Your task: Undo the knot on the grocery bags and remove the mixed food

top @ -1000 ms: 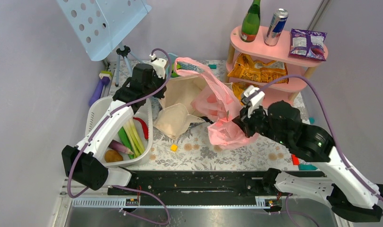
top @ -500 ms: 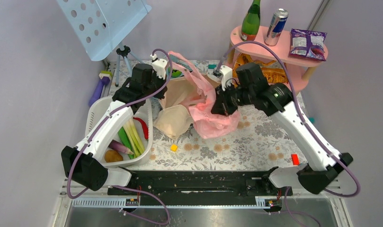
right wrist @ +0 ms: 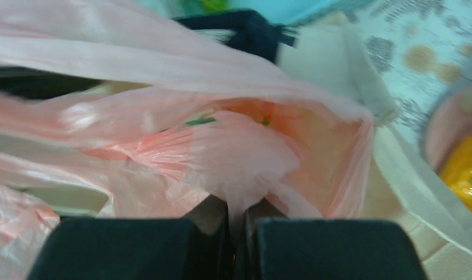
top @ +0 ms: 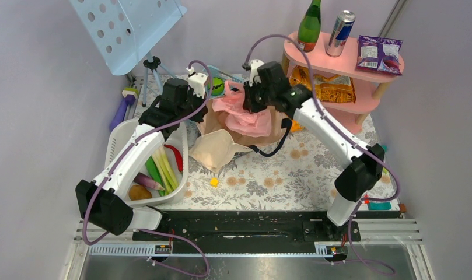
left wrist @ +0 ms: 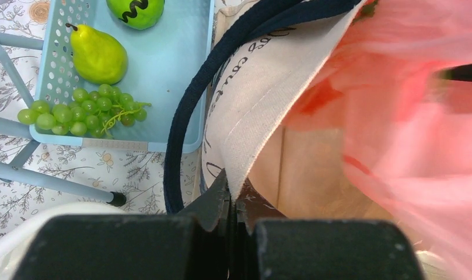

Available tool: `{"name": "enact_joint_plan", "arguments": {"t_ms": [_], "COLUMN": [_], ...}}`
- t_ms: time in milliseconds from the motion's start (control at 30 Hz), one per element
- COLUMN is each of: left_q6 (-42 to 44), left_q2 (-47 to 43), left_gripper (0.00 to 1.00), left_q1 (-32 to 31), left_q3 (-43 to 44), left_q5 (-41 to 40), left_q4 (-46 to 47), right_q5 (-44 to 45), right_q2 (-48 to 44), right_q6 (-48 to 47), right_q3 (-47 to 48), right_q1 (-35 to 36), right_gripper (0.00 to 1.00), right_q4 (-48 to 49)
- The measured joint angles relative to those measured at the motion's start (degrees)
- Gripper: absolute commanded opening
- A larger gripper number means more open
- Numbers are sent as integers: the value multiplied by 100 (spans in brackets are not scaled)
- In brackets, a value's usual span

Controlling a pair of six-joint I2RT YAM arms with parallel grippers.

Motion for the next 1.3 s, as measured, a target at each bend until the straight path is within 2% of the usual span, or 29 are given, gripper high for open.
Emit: {"name": "enact_joint_plan", "arguments": {"t_ms": [67,167,267,400,500,533,567,700,767,867,1033,1300], "left_q6": [0,-37,-111,-212,-271,-295,-315,-354,-369,-369,-369,-367], "left_q2": [2,4,13,39,48,48,48,50,50,50,50,50], "left_gripper": [0,0,0,0,0,0,0,0,0,0,0,0], "left_q1": [0,0,0,0,2,2,0,7,7,7,7,7], "left_q3": [0,0,0,0,0,0,0,-2,-2,-2,-2,-2], "left_q5": [17,83,203,358,463,496,514,529,518,487,461,345], "left_q4": [0,0,11,15,13,15,15,15,15,15,15,13], "right_q5": [599,1456,1993,2461,2741,2804,2874,3047,3064,3062,3014,2638], "right_q2": [-61,-289,-188,376,645,702,728,682,542,107,-743,-1283], "right_q6": [-70,-219,-225,-129,11,46,66,138,122,111,216,581], "right_q3": [-717,-2503,-3799,-4009,-3969,-3956,-3947,-3945,-3960,-4026,-3993,-3731], "right_q1": [74,345,708,986,1043,1045,1049,1051,1051,1051,1051,1051], "right_gripper": [0,0,0,0,0,4,14,63,83,96,99,100], "right_q4": [782,2601,3980,4850,5152,5189,5209,5228,5219,5160,4859,4087]}}
